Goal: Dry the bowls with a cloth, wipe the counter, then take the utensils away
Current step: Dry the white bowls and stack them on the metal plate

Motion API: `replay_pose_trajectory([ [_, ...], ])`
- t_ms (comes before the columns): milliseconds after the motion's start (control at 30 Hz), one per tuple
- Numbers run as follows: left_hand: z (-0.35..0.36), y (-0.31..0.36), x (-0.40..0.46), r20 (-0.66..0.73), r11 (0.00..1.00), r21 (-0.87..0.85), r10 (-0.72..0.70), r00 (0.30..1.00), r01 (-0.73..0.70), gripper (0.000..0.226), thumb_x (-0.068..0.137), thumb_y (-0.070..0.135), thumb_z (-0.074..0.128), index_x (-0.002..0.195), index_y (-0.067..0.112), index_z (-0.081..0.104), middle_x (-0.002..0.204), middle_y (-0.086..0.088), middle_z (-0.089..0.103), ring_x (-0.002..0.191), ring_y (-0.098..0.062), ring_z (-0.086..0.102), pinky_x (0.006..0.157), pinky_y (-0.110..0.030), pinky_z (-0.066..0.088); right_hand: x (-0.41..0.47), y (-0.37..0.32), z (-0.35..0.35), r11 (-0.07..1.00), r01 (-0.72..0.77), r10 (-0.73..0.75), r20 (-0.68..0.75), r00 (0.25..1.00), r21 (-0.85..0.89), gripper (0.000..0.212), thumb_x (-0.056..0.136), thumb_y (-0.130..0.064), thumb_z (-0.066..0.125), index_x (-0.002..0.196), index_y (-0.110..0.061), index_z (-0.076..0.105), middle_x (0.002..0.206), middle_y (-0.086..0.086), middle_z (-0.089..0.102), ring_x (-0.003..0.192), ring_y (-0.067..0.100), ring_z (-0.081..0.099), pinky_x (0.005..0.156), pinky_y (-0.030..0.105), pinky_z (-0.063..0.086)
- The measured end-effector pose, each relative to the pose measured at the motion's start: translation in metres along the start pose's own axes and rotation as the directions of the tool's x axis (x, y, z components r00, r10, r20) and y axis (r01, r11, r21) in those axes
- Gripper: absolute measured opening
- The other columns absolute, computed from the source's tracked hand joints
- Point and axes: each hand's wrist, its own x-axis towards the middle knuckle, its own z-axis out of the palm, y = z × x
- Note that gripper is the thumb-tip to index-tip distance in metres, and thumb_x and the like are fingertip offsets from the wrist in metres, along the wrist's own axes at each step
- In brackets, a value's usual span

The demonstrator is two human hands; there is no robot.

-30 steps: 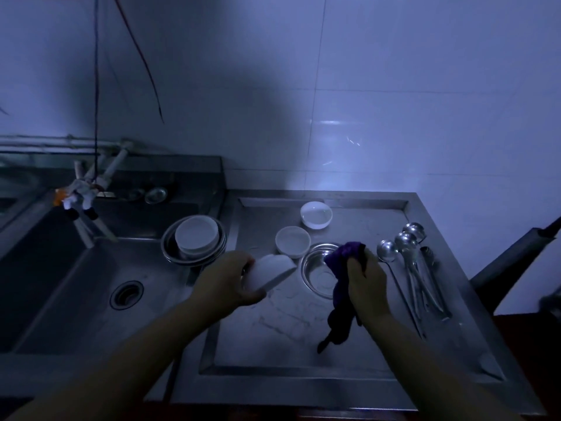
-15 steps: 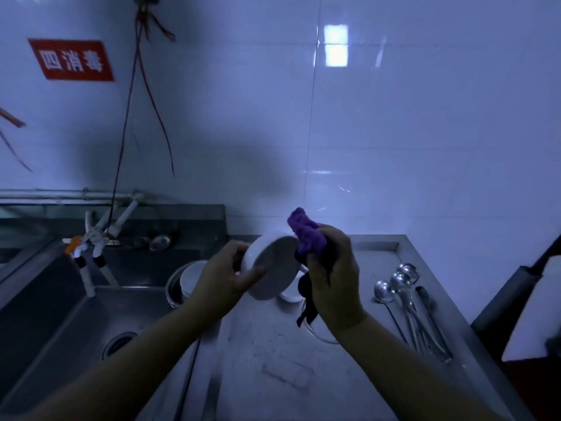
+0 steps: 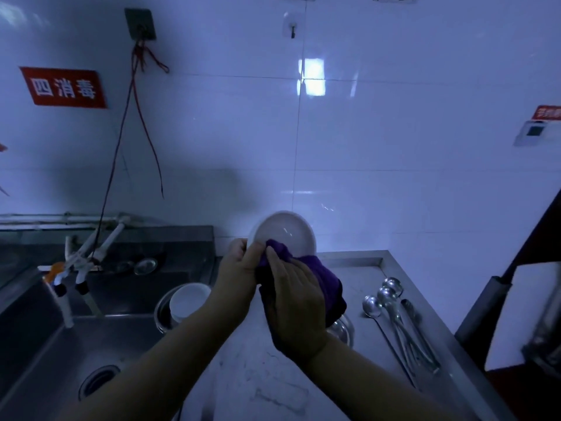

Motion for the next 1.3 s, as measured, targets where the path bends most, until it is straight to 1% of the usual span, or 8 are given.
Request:
replay_pose_trajectory([
  [133,-0.005,0.006,0.000,0.064,0.986,0.156,0.053,0.996,-0.063,0.018,0.093,0.029,0.049,0.095,0.012,0.056,0.090,-0.015,0.062,0.075,-0.024,0.061,0.058,-0.027,0.050,-0.004,0.030,-0.012,0.947,0.320,-0.318,0.059,0.946,-0.036,0.039,0.094,-0.033,0.055,0.126,-0.013,0.045,0.102,0.007,0.072,0.092,0.018,0.067,0.091,0.032,0.049],
  [333,-0.009,0.029,0.000,0.270,0.889,0.406,0.104,0.957,-0.211,0.026,0.076,0.037,0.046,0.089,0.021,0.062,0.078,-0.006,0.063,0.072,-0.025,0.061,0.057,-0.033,0.050,0.016,0.093,-0.043,0.662,0.736,-0.697,0.242,0.674,-0.144,0.044,0.086,-0.026,0.069,0.124,-0.022,0.049,0.100,0.005,0.072,0.093,0.022,0.067,0.092,0.037,0.050],
  [633,0.016,0.033,0.002,0.141,0.917,0.364,0.121,0.983,-0.165,0.023,0.090,0.036,0.046,0.091,0.015,0.054,0.088,-0.013,0.060,0.082,-0.033,0.059,0.074,-0.048,0.052,-0.004,0.033,-0.012,0.929,0.227,-0.242,-0.016,0.970,-0.292,0.024,0.089,-0.025,0.063,0.109,-0.013,0.067,0.091,0.006,0.070,0.082,0.021,0.061,0.081,0.032,0.041],
  [767,0.010,0.037,0.006,0.201,0.922,0.357,0.078,0.976,-0.147,0.020,0.096,0.029,0.042,0.095,0.016,0.057,0.092,-0.014,0.063,0.079,-0.026,0.063,0.062,-0.036,0.055,-0.001,0.032,-0.017,0.928,0.301,-0.307,0.009,0.952,-0.221,0.029,0.093,-0.028,0.059,0.118,-0.014,0.057,0.092,0.005,0.071,0.081,0.018,0.063,0.074,0.031,0.050],
  [933,-0.014,0.059,0.017,0.480,0.902,0.420,-0.129,0.868,-0.099,0.023,0.092,0.029,0.051,0.090,0.010,0.064,0.074,-0.008,0.067,0.062,-0.018,0.063,0.051,-0.024,0.049,0.011,0.061,-0.044,0.734,0.653,-0.615,0.226,0.756,-0.186,0.034,0.087,-0.022,0.068,0.118,-0.017,0.057,0.087,0.003,0.071,0.075,0.018,0.065,0.070,0.030,0.053],
  [1033,-0.009,0.048,0.013,0.342,0.954,0.294,-0.044,0.939,-0.062,0.021,0.088,0.021,0.056,0.106,0.014,0.063,0.089,-0.007,0.069,0.074,-0.019,0.066,0.055,-0.026,0.052,0.018,0.050,-0.039,0.797,0.550,-0.522,0.172,0.835,-0.251,0.021,0.089,-0.023,0.066,0.108,-0.016,0.070,0.081,0.004,0.069,0.069,0.019,0.062,0.066,0.032,0.050],
  [1133,0.005,0.018,-0.001,0.159,0.985,0.142,0.078,0.984,-0.101,0.031,0.093,0.018,0.050,0.121,0.031,0.049,0.113,-0.001,0.060,0.101,-0.023,0.060,0.081,-0.038,0.056,0.017,0.027,-0.026,0.907,0.331,-0.328,0.056,0.943,-0.259,0.022,0.091,-0.027,0.064,0.107,-0.013,0.071,0.083,0.005,0.070,0.073,0.021,0.064,0.070,0.034,0.050],
  [1300,-0.001,0.010,-0.005,0.152,0.968,0.137,0.190,0.970,-0.211,0.026,0.099,0.025,0.039,0.113,0.047,0.043,0.115,0.015,0.052,0.107,-0.014,0.055,0.086,-0.032,0.053,0.006,0.019,-0.017,0.928,0.296,-0.285,0.080,0.955,-0.226,0.027,0.091,-0.032,0.063,0.110,-0.015,0.070,0.089,0.003,0.073,0.079,0.018,0.067,0.077,0.031,0.051],
])
